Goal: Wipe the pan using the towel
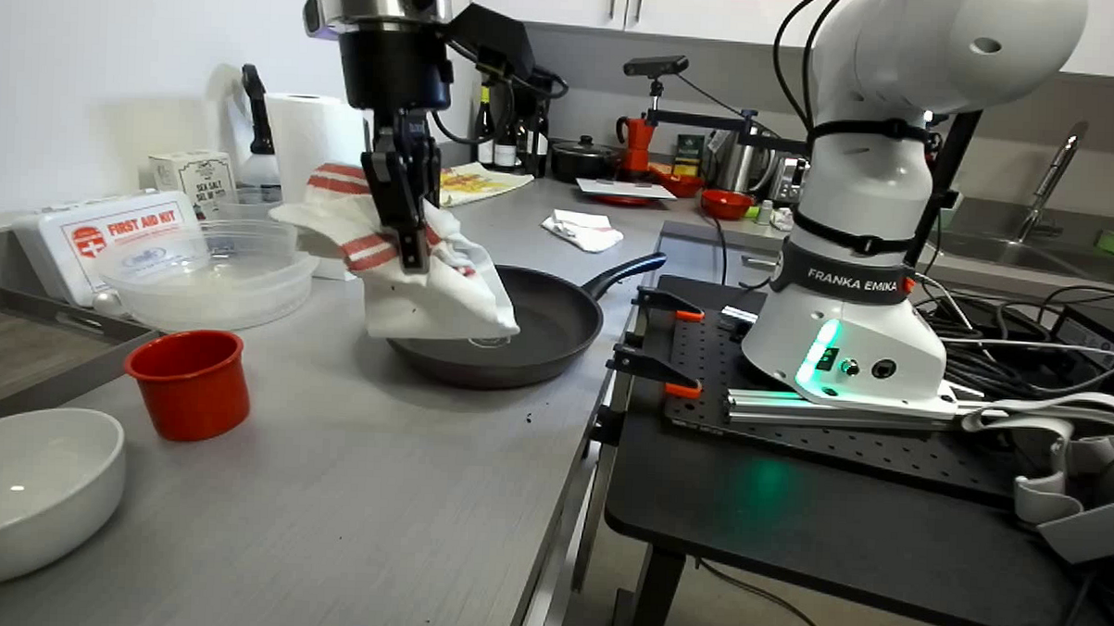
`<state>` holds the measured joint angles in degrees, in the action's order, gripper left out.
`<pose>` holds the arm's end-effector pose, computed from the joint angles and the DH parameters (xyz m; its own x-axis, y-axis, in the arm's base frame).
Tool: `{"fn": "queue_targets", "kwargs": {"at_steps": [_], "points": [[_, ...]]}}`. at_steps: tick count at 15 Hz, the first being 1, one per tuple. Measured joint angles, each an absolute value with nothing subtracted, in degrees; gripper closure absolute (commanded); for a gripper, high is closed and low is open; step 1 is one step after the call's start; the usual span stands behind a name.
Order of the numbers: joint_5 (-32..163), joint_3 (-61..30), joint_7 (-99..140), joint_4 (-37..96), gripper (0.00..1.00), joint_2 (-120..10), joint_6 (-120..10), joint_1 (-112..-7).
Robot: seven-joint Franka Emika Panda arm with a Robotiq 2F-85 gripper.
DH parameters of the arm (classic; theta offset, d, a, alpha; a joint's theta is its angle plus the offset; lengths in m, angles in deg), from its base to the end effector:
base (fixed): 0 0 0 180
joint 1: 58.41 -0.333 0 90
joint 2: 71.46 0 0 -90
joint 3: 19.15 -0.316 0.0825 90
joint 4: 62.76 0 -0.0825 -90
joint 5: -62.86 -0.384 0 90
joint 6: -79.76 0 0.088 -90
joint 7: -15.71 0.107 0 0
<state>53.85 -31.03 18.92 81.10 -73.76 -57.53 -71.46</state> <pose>0.4104 0.1916 0.2890 0.9622 0.2586 -0.0849 0.2517 -0.9641 -0.0845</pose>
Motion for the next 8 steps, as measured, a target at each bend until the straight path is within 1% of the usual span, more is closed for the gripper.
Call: {"fn": "queue_targets", "kwargs": {"at_steps": [8], "points": [[50.9, -24.1, 7.1, 81.1, 0.94, -76.7, -53.4, -65.6]]}}
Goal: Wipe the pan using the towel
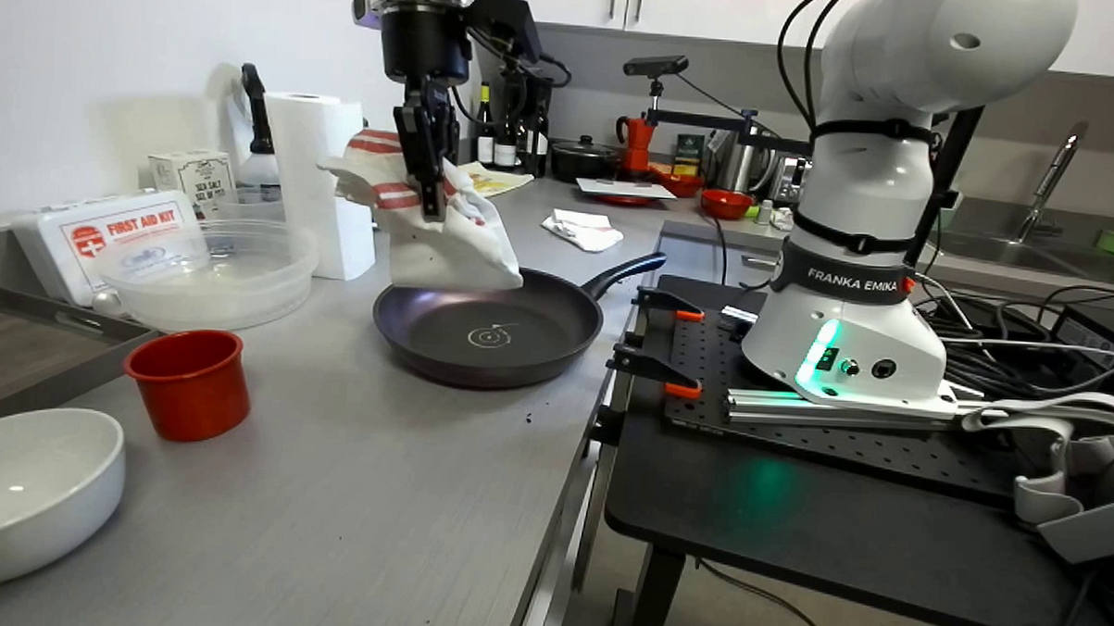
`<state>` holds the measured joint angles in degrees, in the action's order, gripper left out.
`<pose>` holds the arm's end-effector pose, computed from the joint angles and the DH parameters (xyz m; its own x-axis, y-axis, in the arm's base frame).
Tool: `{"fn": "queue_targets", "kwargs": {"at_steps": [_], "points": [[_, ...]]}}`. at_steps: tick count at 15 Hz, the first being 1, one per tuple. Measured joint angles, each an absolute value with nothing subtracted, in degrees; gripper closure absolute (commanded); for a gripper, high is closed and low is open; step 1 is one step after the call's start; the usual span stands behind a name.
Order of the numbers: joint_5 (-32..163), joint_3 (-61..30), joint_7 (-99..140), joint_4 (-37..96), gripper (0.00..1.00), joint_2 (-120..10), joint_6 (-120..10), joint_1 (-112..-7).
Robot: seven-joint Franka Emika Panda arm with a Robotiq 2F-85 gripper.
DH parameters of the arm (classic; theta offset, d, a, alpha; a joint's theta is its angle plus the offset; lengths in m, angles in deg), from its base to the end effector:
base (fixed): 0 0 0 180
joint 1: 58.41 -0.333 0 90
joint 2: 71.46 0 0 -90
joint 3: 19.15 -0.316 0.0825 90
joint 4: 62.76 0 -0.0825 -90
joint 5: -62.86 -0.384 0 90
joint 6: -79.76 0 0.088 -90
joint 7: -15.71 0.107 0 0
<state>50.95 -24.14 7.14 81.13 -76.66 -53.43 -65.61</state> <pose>0.4358 0.0975 0.3063 0.9729 0.2154 -0.0845 0.2021 -0.9689 -0.1426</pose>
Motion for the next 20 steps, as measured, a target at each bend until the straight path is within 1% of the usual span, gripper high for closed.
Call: {"fn": "queue_targets", "kwargs": {"at_steps": [11, 20], "points": [[46.8, -18.7, -0.8, 82.1, 0.94, -74.7, -54.6, -60.9], [45.9, -18.6, -2.5, 82.0, 0.94, -65.2, -63.8, -59.1]]}}
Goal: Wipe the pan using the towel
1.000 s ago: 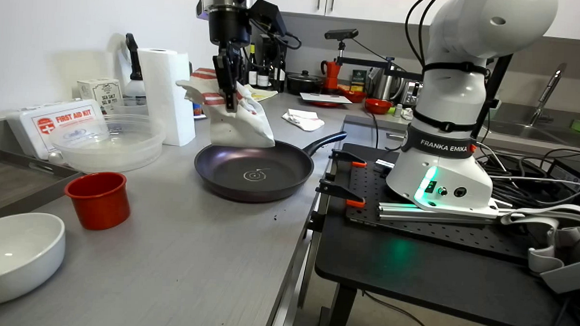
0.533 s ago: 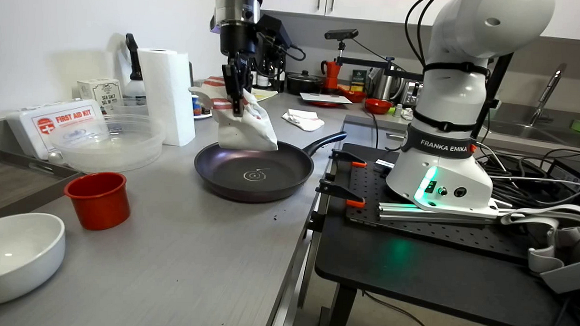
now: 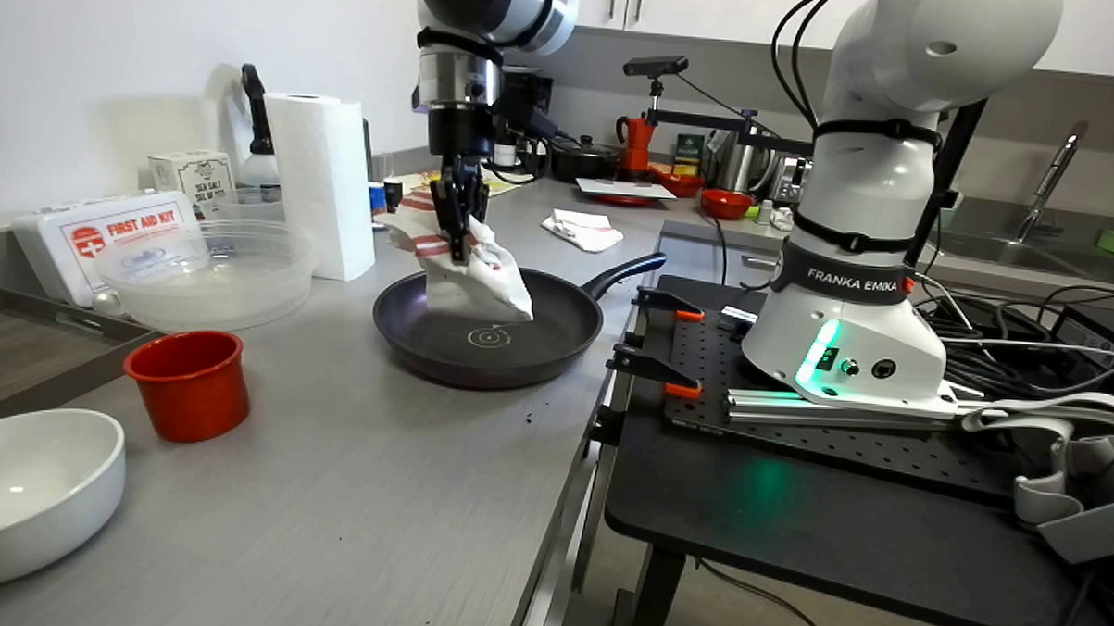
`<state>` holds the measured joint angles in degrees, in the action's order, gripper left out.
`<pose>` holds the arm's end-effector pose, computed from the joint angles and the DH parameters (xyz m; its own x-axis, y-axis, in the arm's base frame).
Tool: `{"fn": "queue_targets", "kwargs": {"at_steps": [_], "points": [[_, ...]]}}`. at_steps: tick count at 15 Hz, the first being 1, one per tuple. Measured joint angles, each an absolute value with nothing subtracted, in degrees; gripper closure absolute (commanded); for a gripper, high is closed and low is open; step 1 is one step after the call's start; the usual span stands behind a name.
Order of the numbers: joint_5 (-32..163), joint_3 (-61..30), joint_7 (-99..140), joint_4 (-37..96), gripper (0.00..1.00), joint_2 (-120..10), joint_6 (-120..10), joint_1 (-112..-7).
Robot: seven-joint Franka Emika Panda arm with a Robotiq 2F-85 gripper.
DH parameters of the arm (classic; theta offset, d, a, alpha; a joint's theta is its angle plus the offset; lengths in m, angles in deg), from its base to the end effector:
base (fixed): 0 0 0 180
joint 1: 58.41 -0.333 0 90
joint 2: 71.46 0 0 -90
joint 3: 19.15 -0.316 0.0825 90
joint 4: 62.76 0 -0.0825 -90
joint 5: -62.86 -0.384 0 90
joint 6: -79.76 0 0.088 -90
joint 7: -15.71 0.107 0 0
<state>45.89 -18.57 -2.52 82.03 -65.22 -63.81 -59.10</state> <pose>0.4476 -0.0014 0.2245 0.9924 0.0780 -0.0953 0.0600 -0.9820 -0.1791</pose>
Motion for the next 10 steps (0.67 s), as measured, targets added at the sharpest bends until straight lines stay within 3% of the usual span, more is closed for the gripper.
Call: {"fn": "queue_targets", "kwargs": {"at_steps": [10], "points": [[44.6, -22.6, -2.7, 81.7, 0.94, -56.5, -73.6, -55.3]]}}
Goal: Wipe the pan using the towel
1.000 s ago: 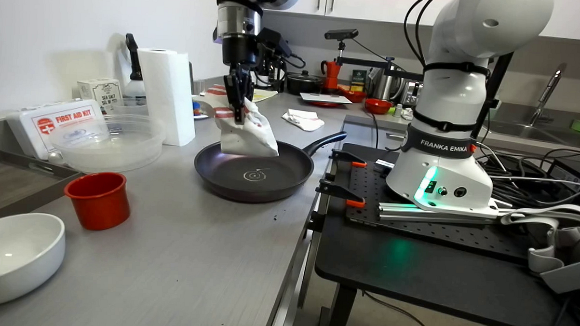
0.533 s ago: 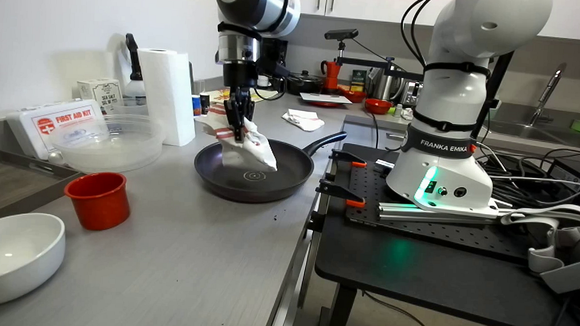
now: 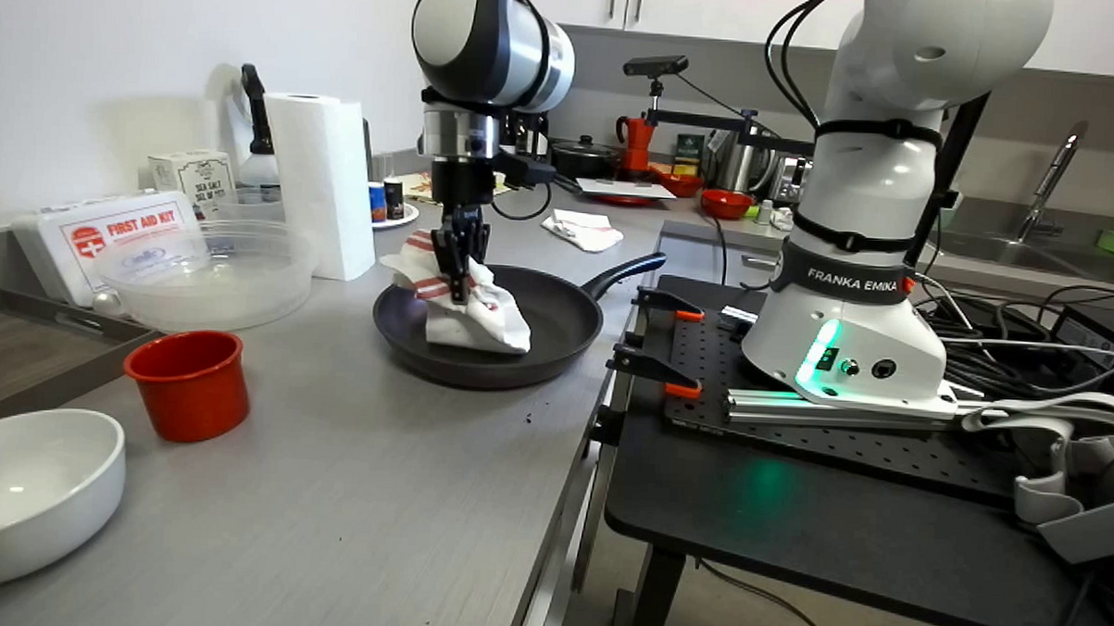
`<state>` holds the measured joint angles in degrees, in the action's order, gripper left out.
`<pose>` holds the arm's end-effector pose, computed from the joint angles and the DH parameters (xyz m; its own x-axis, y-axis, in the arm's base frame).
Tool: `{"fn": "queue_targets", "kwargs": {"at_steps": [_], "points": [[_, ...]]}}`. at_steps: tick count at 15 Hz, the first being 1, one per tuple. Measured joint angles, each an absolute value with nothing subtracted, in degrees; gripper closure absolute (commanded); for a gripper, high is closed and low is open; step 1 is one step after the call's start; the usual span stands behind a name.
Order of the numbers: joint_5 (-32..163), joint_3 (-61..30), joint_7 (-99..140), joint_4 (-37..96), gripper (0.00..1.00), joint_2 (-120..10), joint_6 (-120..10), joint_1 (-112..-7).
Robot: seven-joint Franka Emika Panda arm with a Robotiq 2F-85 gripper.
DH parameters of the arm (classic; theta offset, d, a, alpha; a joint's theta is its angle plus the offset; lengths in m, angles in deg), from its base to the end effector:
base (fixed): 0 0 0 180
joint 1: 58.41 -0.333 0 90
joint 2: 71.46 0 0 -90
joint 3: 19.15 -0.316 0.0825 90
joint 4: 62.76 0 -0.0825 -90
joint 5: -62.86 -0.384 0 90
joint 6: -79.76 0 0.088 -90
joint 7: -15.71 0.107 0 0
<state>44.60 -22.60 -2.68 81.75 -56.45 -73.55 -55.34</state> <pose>0.4477 -0.0050 0.1696 0.9958 0.0398 -0.0820 0.0264 -0.9870 -0.1585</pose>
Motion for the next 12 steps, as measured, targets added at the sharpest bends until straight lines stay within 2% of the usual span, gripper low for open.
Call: {"fn": "queue_targets", "kwargs": {"at_steps": [12], "points": [[45.3, -30.5, -3.8, 80.4, 0.94, -45.6, -85.5, -48.4]]}}
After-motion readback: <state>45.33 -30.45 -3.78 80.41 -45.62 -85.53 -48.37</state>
